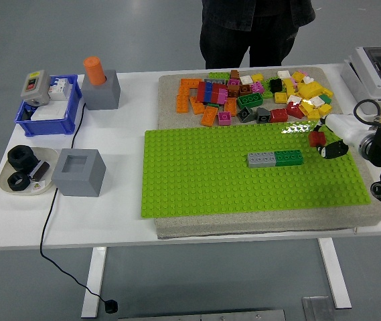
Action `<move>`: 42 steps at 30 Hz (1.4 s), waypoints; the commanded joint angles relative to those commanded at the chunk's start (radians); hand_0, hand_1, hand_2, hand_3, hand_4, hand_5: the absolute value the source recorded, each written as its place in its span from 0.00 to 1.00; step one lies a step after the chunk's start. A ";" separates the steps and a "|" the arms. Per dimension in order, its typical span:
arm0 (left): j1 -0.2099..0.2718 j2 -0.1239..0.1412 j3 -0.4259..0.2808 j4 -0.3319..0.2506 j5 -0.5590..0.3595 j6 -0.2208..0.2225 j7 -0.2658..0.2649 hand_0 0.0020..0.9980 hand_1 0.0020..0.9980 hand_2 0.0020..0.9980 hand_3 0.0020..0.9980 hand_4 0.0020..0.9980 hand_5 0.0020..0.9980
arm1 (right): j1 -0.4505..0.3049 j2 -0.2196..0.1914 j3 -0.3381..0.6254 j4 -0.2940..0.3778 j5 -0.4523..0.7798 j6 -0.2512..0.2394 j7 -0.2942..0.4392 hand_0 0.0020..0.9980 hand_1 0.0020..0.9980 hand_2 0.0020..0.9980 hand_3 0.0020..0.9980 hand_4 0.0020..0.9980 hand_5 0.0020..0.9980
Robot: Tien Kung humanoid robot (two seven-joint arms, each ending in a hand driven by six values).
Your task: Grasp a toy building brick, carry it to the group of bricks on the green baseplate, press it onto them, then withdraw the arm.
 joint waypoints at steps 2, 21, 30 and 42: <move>0.001 0.000 0.001 0.000 -0.002 0.000 0.000 0.60 0.62 0.55 0.60 0.73 0.20 | 0.007 0.032 0.001 0.026 -0.002 0.002 -0.010 0.98 0.97 0.95 0.65 0.54 0.18; 0.009 0.002 -0.004 0.000 -0.008 0.000 -0.010 0.59 0.62 0.55 0.60 0.75 0.20 | -0.012 0.225 0.016 0.028 -0.100 0.015 -0.055 1.00 0.97 0.95 0.65 0.52 0.17; 0.012 0.002 -0.004 0.000 -0.005 0.000 -0.011 0.59 0.62 0.55 0.60 0.75 0.20 | -0.031 0.235 0.006 0.026 -0.110 0.013 -0.054 1.00 0.98 0.96 0.66 0.51 0.17; 0.012 0.002 -0.001 0.000 -0.010 -0.002 -0.014 0.59 0.62 0.55 0.60 0.75 0.20 | -0.040 0.227 -0.005 0.009 -0.097 0.014 -0.047 1.00 0.98 0.95 0.65 0.52 0.16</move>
